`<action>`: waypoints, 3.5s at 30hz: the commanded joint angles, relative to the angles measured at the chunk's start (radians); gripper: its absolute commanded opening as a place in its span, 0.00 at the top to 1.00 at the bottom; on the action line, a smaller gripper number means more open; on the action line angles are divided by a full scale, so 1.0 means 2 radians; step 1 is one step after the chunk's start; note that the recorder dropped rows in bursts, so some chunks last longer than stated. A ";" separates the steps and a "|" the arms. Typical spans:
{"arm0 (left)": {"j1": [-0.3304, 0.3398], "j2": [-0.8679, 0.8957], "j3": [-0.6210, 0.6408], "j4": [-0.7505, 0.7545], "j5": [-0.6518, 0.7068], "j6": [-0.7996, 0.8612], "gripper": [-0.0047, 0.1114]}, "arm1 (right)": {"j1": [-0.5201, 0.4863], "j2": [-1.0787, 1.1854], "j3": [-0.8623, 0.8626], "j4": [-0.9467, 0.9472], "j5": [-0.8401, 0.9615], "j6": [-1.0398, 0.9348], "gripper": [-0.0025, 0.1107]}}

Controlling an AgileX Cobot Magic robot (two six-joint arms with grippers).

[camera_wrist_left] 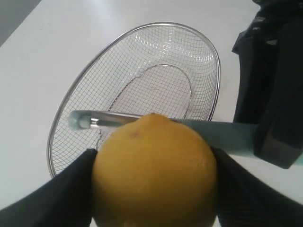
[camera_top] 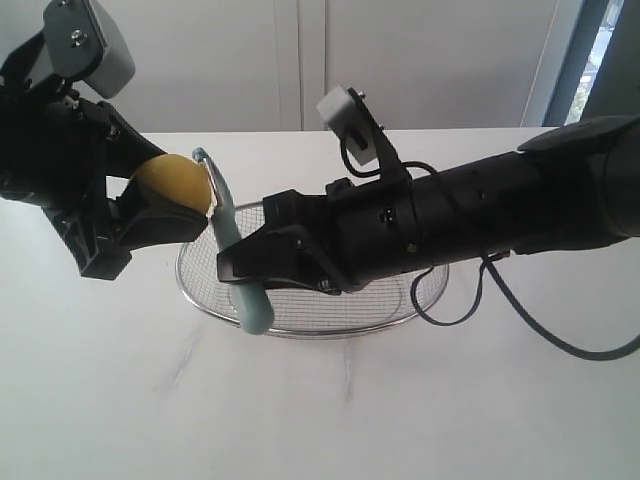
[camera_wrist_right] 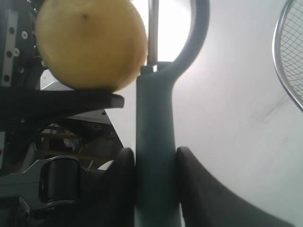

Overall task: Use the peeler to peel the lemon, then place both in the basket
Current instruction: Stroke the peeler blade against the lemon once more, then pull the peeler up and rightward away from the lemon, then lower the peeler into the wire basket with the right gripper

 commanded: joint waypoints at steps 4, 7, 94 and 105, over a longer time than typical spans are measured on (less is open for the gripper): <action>-0.003 -0.003 0.001 -0.008 0.004 -0.004 0.96 | 0.002 -0.016 0.000 0.005 0.000 -0.012 0.98; -0.003 -0.003 0.001 -0.008 0.004 -0.004 0.96 | 0.002 -0.016 0.000 0.004 -0.010 -0.012 0.98; -0.003 -0.003 0.001 -0.013 0.010 -0.004 0.96 | -0.036 0.131 -0.169 -0.662 -0.128 0.281 0.98; -0.003 -0.003 0.001 -0.013 0.010 -0.004 0.96 | -0.032 0.155 -0.170 -0.681 -0.142 0.302 0.98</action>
